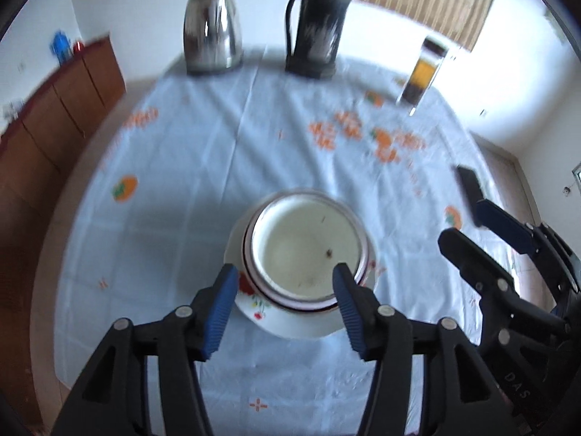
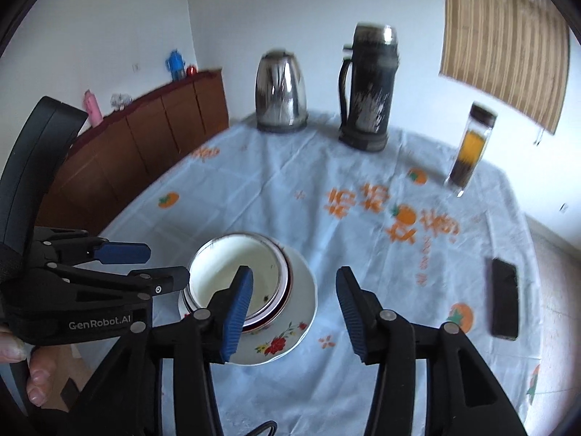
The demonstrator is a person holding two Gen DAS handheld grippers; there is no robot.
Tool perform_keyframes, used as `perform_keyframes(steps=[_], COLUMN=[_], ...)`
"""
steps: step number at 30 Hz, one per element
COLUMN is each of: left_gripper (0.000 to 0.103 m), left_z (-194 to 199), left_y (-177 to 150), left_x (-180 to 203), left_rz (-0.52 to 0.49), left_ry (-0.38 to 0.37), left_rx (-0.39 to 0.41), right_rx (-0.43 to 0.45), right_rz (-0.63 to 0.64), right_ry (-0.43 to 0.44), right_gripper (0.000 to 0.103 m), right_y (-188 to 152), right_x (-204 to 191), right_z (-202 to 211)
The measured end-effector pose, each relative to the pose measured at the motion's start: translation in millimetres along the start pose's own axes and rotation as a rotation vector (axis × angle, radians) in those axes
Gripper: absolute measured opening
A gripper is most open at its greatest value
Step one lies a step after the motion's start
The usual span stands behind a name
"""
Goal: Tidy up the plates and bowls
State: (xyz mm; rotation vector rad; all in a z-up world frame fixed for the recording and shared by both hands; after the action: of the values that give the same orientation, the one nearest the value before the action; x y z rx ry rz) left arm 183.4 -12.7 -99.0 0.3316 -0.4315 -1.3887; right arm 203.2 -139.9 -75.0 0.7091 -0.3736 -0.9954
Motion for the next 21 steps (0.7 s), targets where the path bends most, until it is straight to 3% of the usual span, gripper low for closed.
perform_keyframes(steps=[4,8,14,21], left_gripper=[0.067,0.071,0.073,0.073], left_z=[36.5,62.0,81.0,93.3], left_y=[10.3,13.7,10.6,3.9], left_x=[6.4,8.4,10.2,15.5], left_rz=[-0.031,-0.035,-0.032,-0.037], left_ry=[0.034,0.043,0.049,0.056], left_rx=[0.152,0.237,0.294,0.33], right_rx=[0.156,0.258,0.302,0.29], right_rz=[0.02,0.019,0.023,0.033], right_ry=[-0.06,-0.088,-0.112,-0.109], right_gripper=[0.064,0.065,0.066,0.069], right_y=[8.5,15.6,18.4,11.1], right_x=[2.0,5.8,7.6,1.0], right_z=[39.1,67.1,87.8,95.8])
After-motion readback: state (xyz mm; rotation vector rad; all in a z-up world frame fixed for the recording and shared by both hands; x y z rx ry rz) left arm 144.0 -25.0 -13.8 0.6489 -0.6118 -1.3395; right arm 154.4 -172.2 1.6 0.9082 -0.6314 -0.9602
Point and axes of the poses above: each gripper's, at about its wrist camera, not at the fingertips, and z roughly against the way its jaws point, x to its right, y to its top, the point moved 6 cm from there along -z, roughly the way its jaws point, and after that the axes turned 1 degree about -y, right-handed, at the moved point
